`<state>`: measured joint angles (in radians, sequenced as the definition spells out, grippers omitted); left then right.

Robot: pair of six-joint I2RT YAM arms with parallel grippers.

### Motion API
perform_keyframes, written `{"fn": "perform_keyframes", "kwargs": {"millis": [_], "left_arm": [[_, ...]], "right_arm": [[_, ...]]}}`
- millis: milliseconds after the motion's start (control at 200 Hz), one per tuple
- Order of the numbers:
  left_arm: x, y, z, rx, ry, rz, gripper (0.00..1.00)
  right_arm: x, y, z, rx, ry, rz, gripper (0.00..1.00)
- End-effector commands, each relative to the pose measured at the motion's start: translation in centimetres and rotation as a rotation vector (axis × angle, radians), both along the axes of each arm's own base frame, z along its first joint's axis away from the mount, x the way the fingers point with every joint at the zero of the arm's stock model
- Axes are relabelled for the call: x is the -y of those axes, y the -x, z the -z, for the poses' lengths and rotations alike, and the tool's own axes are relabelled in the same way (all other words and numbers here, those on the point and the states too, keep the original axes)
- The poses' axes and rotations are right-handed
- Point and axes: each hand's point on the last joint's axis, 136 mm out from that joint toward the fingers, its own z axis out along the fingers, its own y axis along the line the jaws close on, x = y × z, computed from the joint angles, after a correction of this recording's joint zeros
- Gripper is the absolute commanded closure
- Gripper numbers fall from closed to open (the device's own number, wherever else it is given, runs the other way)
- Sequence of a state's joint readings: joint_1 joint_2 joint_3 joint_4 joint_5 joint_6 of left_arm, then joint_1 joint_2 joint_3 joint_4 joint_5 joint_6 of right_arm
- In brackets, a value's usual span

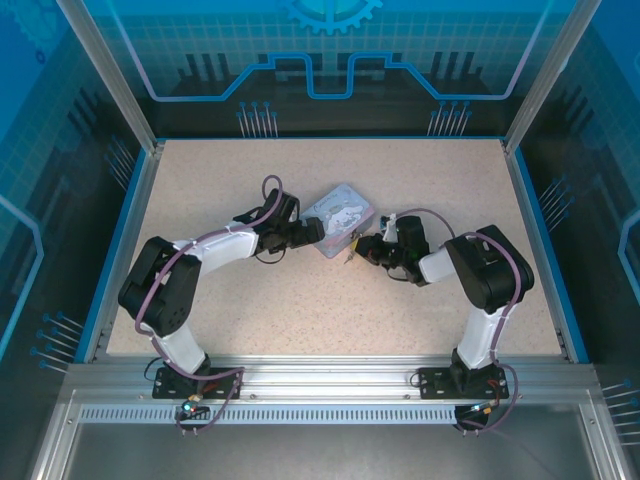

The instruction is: Unlock the padlock with the key

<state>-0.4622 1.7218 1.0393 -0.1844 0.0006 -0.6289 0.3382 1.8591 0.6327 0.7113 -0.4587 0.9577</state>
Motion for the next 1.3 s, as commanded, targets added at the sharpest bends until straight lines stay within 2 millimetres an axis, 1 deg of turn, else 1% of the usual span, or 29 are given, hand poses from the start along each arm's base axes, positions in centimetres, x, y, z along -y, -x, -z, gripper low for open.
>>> {"fn": "perform_keyframes", "kwargs": {"millis": [0, 200, 370, 530, 700, 800, 895, 1010, 1156, 1296], "left_arm": [[-2.2, 3.1, 4.5, -0.167, -0.123, -0.012, 0.02], [-2.2, 3.2, 4.8, -0.176, -0.125, -0.013, 0.03], [-2.3, 3.3, 4.9, -0.179, -0.130, -0.011, 0.04], [-2.3, 3.3, 4.9, -0.181, -0.129, -0.011, 0.04], [-2.4, 3.3, 4.9, -0.184, -0.130, -0.012, 0.04], [-2.3, 3.3, 5.0, -0.185, -0.128, -0.012, 0.04], [-2.3, 3.3, 5.0, -0.186, -0.128, -0.011, 0.04], [-2.3, 3.3, 5.2, -0.190, -0.130, -0.010, 0.04], [-2.2, 3.2, 5.1, -0.190, -0.129, -0.009, 0.04], [-2.4, 2.9, 4.1, -0.169, -0.129, -0.009, 0.04]], "right_arm": [[1.4, -2.1, -1.8, 0.040, -0.002, 0.057, 1.00], [2.2, -3.9, -2.8, 0.066, -0.032, 0.113, 1.00], [2.1, -4.3, -3.1, 0.068, -0.060, 0.098, 1.00], [2.8, -3.9, -2.0, 0.030, -0.025, 0.074, 1.00], [4.5, -3.1, 0.5, -0.079, 0.068, 0.053, 1.00], [5.0, -3.0, 1.3, -0.099, 0.067, 0.063, 1.00], [5.1, -2.9, 1.6, -0.108, 0.071, 0.066, 1.00], [5.0, -3.2, 1.6, -0.106, 0.064, 0.065, 1.00], [4.7, -3.7, 0.7, -0.084, 0.053, 0.052, 1.00], [4.7, -3.7, 0.1, -0.066, 0.054, 0.049, 1.00]]}}
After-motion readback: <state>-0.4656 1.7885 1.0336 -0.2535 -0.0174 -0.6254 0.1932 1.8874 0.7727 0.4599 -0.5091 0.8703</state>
